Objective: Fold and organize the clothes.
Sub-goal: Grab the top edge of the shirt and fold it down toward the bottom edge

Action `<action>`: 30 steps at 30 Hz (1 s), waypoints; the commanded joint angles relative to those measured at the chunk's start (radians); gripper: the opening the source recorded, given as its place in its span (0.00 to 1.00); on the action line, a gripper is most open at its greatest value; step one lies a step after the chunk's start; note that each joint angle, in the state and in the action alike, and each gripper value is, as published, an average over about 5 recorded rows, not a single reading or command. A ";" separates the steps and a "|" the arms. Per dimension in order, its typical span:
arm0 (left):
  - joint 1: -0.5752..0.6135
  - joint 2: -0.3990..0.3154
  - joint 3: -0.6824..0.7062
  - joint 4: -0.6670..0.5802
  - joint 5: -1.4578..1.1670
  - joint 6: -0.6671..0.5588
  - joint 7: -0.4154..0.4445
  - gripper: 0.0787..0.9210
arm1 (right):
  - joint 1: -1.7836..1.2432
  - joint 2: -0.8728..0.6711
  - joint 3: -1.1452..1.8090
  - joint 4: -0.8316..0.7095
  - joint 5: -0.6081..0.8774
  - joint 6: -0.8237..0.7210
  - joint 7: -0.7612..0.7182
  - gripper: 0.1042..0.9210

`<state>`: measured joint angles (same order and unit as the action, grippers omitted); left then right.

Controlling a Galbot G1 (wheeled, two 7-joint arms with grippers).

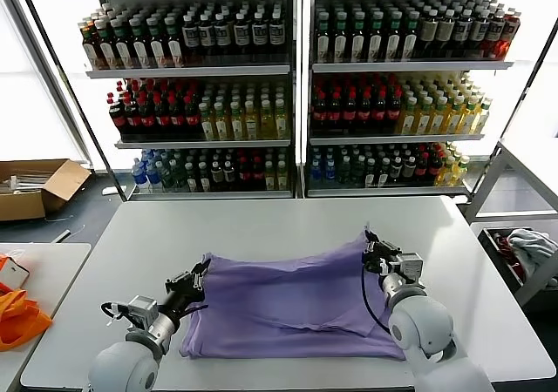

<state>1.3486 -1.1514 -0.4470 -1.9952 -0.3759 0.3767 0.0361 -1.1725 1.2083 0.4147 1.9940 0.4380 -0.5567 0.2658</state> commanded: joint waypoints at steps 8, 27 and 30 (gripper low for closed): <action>0.064 0.009 -0.012 0.022 0.041 -0.024 0.027 0.01 | -0.276 0.015 0.118 0.148 -0.027 0.000 0.023 0.01; 0.099 -0.003 0.014 0.061 0.127 -0.051 0.054 0.01 | -0.330 0.053 0.050 0.084 -0.101 0.031 0.022 0.01; 0.107 -0.003 0.008 0.051 0.140 -0.051 0.056 0.01 | -0.331 0.055 0.046 0.079 -0.109 0.033 0.021 0.01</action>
<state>1.4475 -1.1530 -0.4387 -1.9446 -0.2641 0.3290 0.0908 -1.4830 1.2615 0.4589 2.0783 0.3381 -0.5245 0.2851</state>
